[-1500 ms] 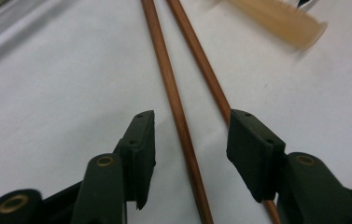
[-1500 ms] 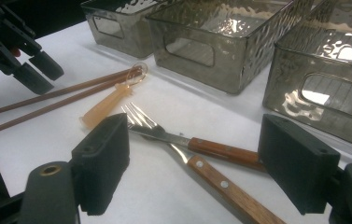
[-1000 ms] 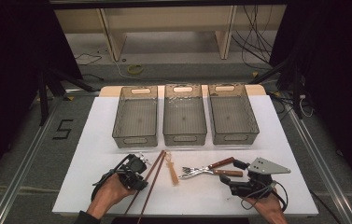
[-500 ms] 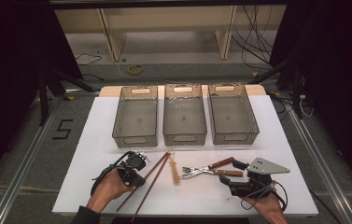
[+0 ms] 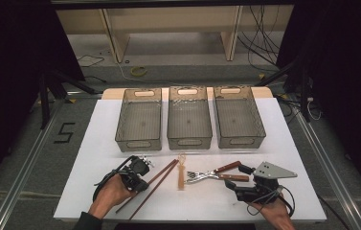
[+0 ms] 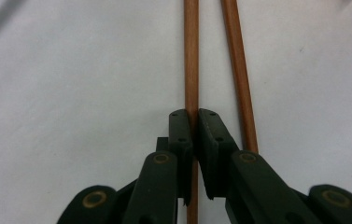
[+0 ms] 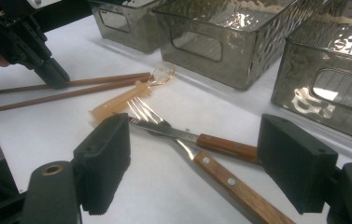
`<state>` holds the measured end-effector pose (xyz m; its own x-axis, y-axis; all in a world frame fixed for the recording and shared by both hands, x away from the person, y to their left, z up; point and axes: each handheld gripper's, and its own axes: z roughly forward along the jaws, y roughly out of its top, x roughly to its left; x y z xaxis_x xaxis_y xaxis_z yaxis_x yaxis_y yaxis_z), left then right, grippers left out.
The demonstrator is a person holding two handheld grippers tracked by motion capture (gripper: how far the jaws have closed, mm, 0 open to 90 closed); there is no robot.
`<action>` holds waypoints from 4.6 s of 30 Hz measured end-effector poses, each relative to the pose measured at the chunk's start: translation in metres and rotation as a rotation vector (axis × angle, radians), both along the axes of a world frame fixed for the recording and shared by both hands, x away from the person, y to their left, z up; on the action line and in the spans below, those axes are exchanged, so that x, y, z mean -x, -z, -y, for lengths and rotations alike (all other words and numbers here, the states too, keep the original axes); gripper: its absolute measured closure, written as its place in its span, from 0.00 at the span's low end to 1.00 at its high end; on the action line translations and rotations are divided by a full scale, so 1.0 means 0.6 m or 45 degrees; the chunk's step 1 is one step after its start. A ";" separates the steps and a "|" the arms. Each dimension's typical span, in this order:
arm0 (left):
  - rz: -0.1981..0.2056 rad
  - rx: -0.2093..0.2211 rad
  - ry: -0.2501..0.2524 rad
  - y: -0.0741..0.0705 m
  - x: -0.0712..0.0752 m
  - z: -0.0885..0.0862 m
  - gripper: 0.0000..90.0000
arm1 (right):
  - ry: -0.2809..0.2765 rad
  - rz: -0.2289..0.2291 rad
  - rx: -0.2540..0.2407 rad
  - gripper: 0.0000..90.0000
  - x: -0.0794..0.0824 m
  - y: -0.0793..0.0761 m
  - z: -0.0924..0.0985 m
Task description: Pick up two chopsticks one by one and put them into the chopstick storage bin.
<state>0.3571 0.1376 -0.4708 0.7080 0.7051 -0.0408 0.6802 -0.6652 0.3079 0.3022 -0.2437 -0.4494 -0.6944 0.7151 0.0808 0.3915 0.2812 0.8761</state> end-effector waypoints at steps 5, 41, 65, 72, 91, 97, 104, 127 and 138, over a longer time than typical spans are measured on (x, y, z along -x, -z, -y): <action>0.021 -0.002 0.024 -0.005 0.001 -0.006 0.93 | 0.001 -0.001 -0.002 0.30 0.000 0.000 0.001; 0.284 0.323 -0.051 -0.145 -0.058 -0.055 0.93 | 0.001 0.007 -0.010 0.30 0.000 -0.001 0.002; 0.385 0.429 -0.242 -0.194 -0.186 -0.098 0.93 | 0.006 0.006 -0.023 0.30 -0.002 -0.002 0.004; 0.419 0.448 -0.279 -0.206 -0.212 -0.105 0.93 | -0.006 0.002 -0.020 0.30 -0.003 -0.001 0.002; 0.438 0.471 -0.371 -0.184 -0.266 -0.119 0.93 | -0.020 -0.010 -0.028 0.30 -0.003 0.001 0.000; 0.435 0.482 -0.419 -0.165 -0.276 -0.127 0.93 | -0.021 -0.007 -0.028 0.30 -0.003 0.000 0.000; 0.431 0.474 -0.445 -0.144 -0.280 -0.130 0.93 | -0.025 -0.010 -0.028 0.30 -0.003 0.000 -0.001; 0.423 0.457 -0.461 -0.114 -0.279 -0.130 0.93 | -0.020 -0.015 -0.027 0.30 -0.004 0.001 0.000; 0.396 0.440 -0.471 -0.094 -0.282 -0.125 0.93 | -0.024 -0.015 -0.025 0.30 -0.003 0.001 -0.001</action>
<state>0.5265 0.2124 -0.4147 0.4334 0.8900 -0.1418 0.6907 -0.2270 0.6865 0.3043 -0.2433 -0.4499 -0.7068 0.6999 0.1028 0.3963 0.2714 0.8771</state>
